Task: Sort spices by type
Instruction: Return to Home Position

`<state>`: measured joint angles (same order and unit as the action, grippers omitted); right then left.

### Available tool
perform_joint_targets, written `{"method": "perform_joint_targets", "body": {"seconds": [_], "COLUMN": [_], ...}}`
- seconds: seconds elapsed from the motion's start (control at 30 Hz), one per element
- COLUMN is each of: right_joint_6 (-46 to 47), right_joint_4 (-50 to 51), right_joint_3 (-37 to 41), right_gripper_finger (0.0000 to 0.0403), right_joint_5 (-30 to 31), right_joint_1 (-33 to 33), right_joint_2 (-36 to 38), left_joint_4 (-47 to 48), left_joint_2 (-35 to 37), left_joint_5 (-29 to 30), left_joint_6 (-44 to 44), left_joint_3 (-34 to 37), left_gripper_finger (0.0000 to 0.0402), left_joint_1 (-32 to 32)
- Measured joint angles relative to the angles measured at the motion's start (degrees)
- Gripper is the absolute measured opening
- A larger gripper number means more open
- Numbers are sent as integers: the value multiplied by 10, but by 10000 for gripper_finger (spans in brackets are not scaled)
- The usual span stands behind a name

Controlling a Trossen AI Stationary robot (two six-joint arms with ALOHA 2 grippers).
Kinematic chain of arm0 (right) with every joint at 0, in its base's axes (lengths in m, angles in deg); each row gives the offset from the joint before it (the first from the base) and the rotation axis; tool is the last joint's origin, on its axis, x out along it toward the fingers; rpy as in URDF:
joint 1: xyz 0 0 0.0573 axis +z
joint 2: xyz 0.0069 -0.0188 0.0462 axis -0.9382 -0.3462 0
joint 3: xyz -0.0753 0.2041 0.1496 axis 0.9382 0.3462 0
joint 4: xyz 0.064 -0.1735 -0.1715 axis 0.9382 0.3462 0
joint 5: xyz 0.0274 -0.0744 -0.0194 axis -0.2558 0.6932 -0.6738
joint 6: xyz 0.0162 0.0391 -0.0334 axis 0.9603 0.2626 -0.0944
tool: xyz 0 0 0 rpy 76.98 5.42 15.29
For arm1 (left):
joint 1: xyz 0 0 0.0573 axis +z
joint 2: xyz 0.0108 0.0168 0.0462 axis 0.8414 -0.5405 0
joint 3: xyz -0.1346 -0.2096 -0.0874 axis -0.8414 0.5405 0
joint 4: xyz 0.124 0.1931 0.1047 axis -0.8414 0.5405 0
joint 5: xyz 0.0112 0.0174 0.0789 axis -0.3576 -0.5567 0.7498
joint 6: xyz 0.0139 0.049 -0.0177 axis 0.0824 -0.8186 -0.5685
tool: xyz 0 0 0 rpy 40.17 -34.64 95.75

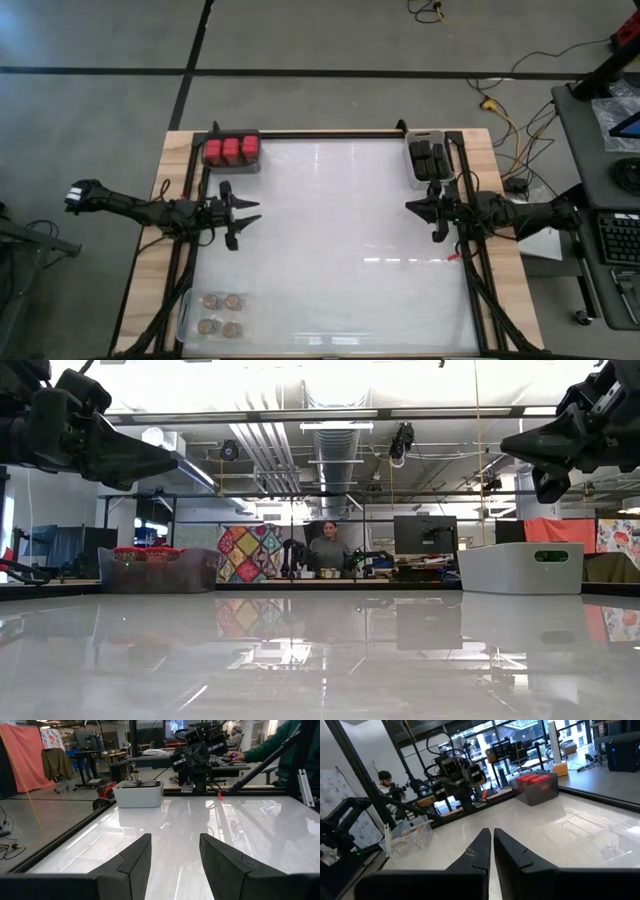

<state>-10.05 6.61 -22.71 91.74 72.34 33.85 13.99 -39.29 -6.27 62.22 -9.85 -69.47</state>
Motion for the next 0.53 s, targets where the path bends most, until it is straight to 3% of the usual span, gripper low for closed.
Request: {"method": "perform_joint_targets", "body": {"seconds": [0.53], "right_joint_6": [0], "right_joint_4": [0], "right_joint_3": [0], "right_gripper_finger": [13], "right_joint_5": [0], "right_joint_1": [0], "right_joint_2": [-6], "left_joint_4": [0], "left_joint_2": [0], "left_joint_5": [0], "left_joint_6": [0], "left_joint_3": [0], "left_gripper_finger": [151], "left_joint_1": [0]}}
